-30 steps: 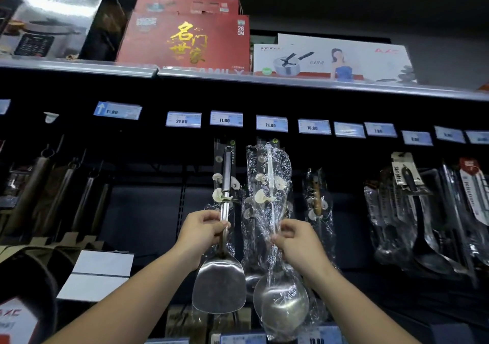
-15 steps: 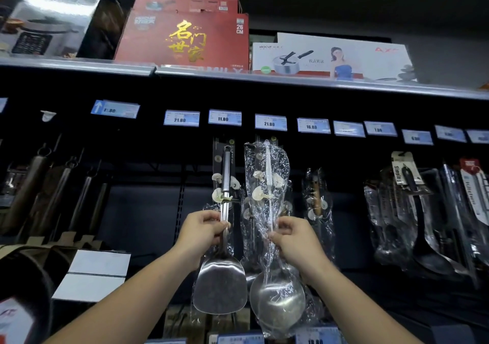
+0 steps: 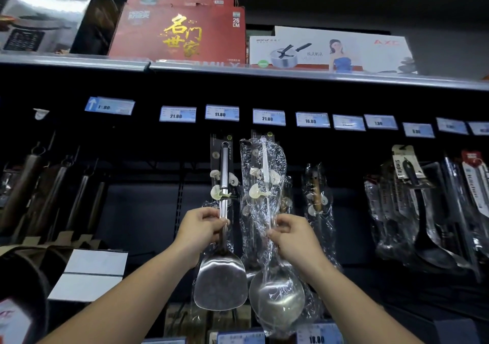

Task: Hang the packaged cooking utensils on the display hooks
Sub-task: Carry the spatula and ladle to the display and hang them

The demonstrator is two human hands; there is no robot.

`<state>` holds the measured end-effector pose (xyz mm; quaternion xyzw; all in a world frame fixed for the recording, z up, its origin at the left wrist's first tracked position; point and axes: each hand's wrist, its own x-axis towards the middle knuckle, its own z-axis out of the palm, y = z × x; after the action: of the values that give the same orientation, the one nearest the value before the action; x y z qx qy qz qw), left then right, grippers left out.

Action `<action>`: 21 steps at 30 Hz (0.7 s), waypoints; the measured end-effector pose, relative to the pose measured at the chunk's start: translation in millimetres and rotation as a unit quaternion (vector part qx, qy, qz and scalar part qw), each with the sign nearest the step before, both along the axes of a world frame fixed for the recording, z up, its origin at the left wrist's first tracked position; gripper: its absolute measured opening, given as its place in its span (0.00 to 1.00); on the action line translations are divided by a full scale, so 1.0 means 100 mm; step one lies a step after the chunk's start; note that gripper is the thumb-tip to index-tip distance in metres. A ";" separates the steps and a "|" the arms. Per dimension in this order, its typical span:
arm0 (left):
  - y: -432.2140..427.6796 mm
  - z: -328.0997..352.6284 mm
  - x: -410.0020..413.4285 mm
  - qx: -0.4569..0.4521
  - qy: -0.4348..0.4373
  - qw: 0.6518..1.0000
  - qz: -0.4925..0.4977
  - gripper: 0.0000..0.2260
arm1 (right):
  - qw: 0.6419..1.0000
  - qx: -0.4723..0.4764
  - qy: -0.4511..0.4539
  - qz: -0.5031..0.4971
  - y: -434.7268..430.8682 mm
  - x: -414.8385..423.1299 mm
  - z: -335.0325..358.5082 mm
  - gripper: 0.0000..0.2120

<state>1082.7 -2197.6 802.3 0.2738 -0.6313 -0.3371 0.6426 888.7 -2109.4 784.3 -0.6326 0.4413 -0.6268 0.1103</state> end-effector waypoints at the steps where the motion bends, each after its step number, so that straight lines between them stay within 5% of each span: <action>1: -0.01 0.00 0.00 0.000 0.000 1.000 -0.001 0.07 | 1.000 0.000 0.000 -0.002 -0.02 -0.02 0.01 0.07; 21: 0.02 0.00 0.01 0.008 0.002 1.000 -0.001 0.05 | 1.000 0.020 0.004 -0.019 -0.10 -0.05 -0.10 0.10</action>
<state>1083.7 -2195.9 801.9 0.2773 -0.6280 -0.3432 0.6411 883.8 -2119.6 774.7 -0.6243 0.4661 -0.6172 0.1095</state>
